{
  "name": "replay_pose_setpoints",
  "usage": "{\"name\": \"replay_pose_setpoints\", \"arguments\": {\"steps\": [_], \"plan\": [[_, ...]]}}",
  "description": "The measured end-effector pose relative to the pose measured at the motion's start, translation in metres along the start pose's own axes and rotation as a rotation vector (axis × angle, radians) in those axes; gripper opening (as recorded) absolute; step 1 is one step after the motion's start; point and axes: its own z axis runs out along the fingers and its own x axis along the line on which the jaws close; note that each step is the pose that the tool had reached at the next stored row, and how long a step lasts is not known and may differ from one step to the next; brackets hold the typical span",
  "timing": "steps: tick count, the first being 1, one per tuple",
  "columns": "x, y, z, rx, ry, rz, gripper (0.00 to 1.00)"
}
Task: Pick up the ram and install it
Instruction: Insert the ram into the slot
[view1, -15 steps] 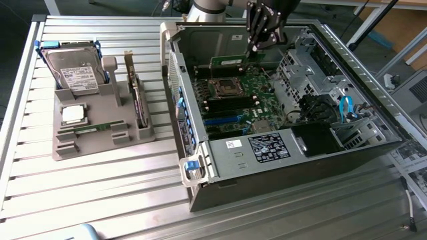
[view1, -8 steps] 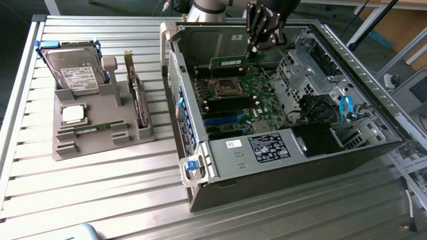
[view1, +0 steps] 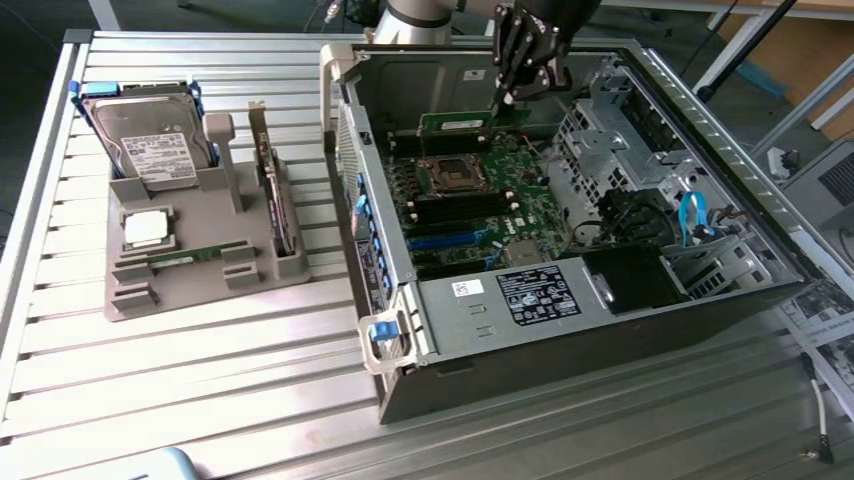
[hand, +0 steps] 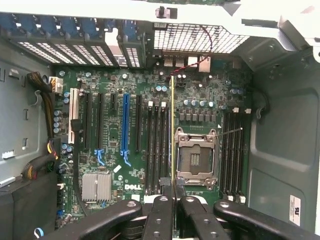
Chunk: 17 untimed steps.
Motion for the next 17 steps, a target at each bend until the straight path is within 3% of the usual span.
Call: {"name": "replay_pose_setpoints", "arguments": {"steps": [17], "plan": [[0.0001,-0.0009,0.0010,0.0008,-0.0006,0.019,0.12]]}}
